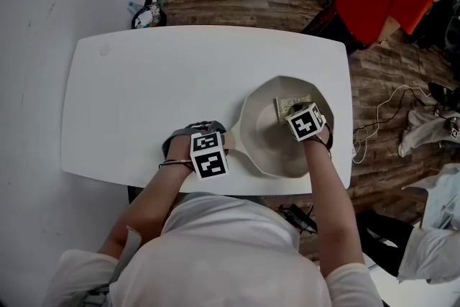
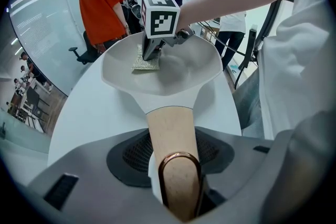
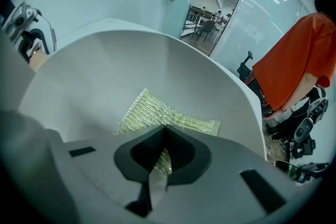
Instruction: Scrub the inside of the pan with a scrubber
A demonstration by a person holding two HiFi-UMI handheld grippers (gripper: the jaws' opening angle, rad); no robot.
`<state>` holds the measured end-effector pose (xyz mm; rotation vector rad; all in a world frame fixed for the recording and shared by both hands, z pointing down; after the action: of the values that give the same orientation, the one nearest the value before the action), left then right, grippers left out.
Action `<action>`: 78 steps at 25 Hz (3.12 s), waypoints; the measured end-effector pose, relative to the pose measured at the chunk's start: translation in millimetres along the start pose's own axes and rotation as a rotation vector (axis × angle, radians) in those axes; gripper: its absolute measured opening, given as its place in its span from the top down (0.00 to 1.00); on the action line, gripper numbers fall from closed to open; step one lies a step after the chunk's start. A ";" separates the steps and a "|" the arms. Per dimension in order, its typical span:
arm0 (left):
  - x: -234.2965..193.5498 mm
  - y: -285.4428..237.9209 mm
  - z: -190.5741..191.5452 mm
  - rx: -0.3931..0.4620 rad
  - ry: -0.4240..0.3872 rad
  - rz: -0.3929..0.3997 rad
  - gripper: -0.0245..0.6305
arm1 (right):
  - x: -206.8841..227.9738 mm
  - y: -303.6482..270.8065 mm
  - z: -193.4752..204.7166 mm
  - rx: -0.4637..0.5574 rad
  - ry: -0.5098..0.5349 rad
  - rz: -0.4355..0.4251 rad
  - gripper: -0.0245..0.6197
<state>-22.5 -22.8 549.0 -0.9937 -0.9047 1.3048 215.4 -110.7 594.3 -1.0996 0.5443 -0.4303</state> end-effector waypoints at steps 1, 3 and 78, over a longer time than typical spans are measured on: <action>-0.2 0.1 0.1 -0.001 -0.001 0.001 0.63 | -1.1 0.0 -1.5 0.015 -0.011 0.005 0.93; -0.4 -0.2 0.2 -0.002 -0.002 0.002 0.63 | -4.3 -0.5 -4.0 0.040 -0.017 0.018 0.93; -0.5 -4.3 -2.7 -0.043 0.012 0.004 0.64 | -128.5 32.2 32.7 -0.192 0.249 -0.622 0.93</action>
<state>-18.6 -23.6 552.1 -1.0360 -0.9249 1.2860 135.5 -0.3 601.6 -1.4069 0.4585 -1.0848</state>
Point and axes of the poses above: the fingertips, and each gripper's own axes: y backward along the fingers, x to its right, z out of its underside, the point moved 5 cm from there along y, backward along the fingers, and after that the axes turned 3 degrees about y, right-handed, at the moved point
